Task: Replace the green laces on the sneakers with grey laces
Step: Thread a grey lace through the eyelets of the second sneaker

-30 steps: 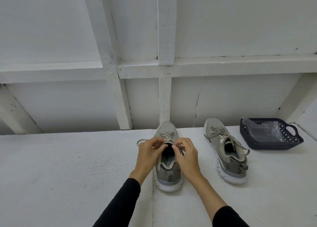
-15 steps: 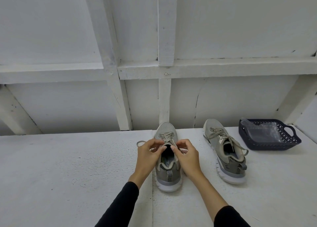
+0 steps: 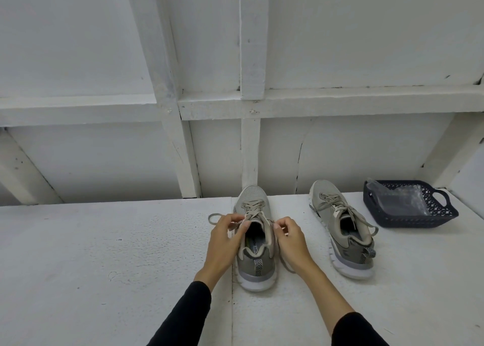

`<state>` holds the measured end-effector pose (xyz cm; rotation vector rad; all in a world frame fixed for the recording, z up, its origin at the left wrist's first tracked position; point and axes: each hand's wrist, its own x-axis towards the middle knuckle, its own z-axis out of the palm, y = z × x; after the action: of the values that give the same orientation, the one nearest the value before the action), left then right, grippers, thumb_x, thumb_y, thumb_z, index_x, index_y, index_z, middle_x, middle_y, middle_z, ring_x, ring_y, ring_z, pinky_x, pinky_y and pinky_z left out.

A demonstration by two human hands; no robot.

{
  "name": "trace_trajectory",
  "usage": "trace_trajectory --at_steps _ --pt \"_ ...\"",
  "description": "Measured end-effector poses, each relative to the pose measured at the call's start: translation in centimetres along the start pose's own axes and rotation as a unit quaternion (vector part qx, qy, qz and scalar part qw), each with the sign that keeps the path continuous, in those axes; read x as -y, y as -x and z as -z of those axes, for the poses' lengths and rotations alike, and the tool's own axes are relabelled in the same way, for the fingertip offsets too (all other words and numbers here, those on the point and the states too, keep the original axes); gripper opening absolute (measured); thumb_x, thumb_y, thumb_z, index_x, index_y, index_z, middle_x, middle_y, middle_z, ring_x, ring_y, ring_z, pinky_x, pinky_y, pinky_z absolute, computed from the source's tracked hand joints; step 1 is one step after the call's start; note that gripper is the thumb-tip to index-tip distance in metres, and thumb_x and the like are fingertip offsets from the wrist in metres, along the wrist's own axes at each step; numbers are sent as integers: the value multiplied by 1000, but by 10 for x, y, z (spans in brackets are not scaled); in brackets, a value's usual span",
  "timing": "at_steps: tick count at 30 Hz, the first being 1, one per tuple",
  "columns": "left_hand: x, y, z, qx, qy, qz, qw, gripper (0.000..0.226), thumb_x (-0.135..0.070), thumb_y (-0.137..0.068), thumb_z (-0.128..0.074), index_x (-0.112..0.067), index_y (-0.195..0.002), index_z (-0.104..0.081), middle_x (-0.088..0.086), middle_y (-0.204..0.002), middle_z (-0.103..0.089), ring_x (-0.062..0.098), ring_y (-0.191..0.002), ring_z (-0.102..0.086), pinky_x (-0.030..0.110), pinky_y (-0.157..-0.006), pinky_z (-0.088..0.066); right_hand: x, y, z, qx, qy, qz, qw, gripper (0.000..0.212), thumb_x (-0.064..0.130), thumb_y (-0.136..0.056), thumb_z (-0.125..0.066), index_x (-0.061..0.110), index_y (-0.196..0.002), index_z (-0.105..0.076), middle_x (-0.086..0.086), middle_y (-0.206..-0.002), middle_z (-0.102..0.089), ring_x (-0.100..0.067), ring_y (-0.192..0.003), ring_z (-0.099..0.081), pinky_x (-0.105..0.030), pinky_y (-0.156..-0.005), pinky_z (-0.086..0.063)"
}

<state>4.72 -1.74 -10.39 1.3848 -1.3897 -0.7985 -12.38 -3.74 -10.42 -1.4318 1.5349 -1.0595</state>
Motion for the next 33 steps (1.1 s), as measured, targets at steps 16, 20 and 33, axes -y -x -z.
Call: trace_trajectory --at_steps 16,20,33 --pt "-73 -40 26 13 227 94 969 36 -30 -101 -47 -12 -75 -64 3 -97 -75 10 -98 -69 23 -88 -45 99 -7 31 43 -384 -18 922 28 18 -102 -43 8 -85 -64 -10 -93 -70 -20 -92 -62 -35 -91 -48" --pt "-108 -49 34 22 346 58 936 36 -21 -102 -46 -12 -76 -70 2 -81 -73 21 -92 -69 34 -94 -48 131 -12 46 59 -464 24 884 26 12 -101 -40 3 -97 -64 -7 -90 -68 -18 -87 -64 -28 -84 -51" --pt "-70 -61 16 103 -48 33 993 27 -12 -100 -51 -23 -118 -67 -4 -97 -71 13 -89 -62 12 -70 -45 76 -20 28 21 -13 -82 996 17 3 -87 -56 17 -96 -61 -2 -82 -65 -11 -62 -49 -25 -58 -40"
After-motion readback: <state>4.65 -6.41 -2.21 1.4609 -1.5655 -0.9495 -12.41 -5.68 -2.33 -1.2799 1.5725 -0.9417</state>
